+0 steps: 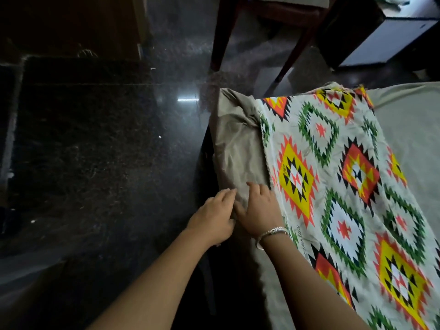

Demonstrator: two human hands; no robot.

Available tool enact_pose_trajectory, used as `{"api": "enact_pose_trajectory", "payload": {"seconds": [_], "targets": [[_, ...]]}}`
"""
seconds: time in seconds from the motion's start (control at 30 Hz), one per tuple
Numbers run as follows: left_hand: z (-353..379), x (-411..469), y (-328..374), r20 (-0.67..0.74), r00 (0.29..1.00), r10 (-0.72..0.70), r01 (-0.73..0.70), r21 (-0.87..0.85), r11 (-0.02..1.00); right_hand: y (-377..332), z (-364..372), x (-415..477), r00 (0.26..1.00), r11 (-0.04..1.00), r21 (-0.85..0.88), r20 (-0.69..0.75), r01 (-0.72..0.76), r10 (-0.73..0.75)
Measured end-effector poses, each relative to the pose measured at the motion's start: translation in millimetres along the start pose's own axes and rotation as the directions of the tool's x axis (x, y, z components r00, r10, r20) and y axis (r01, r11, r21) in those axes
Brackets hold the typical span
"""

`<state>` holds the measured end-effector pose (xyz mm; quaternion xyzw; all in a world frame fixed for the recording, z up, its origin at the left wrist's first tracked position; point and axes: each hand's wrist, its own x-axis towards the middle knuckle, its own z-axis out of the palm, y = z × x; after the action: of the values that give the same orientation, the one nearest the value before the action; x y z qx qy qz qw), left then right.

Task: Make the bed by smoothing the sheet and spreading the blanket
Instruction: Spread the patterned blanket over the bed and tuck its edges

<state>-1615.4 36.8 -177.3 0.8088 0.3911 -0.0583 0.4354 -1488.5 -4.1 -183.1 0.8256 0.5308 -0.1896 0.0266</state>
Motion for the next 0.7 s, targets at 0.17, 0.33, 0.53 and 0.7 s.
{"api": "enact_pose_trajectory", "payload": {"seconds": [0.17, 0.33, 0.53, 0.7], "targets": [[-65, 78, -22, -0.071, 0.997, -0.008, 0.008, 0.011, 1.000, -36, -27, 102, 0.987, 0.959, 0.282, -0.145, -0.019, 0.062], [-111, 168, -20, -0.126, 0.989, 0.077, -0.070, 0.059, 0.996, -41, -39, 180, 0.936, 0.877, 0.454, -0.213, -0.159, 0.280], [-128, 244, -3, -0.032, 0.984, 0.174, -0.156, 0.305, 0.939, -6, -49, 225, 0.888, 0.958, 0.214, -0.379, -0.189, 0.259], [-124, 277, -1, -0.070, 0.986, 0.154, -0.115, 0.392, 0.913, 5, -53, 260, 0.936, 0.978, 0.075, -0.285, -0.195, 0.208]]}}
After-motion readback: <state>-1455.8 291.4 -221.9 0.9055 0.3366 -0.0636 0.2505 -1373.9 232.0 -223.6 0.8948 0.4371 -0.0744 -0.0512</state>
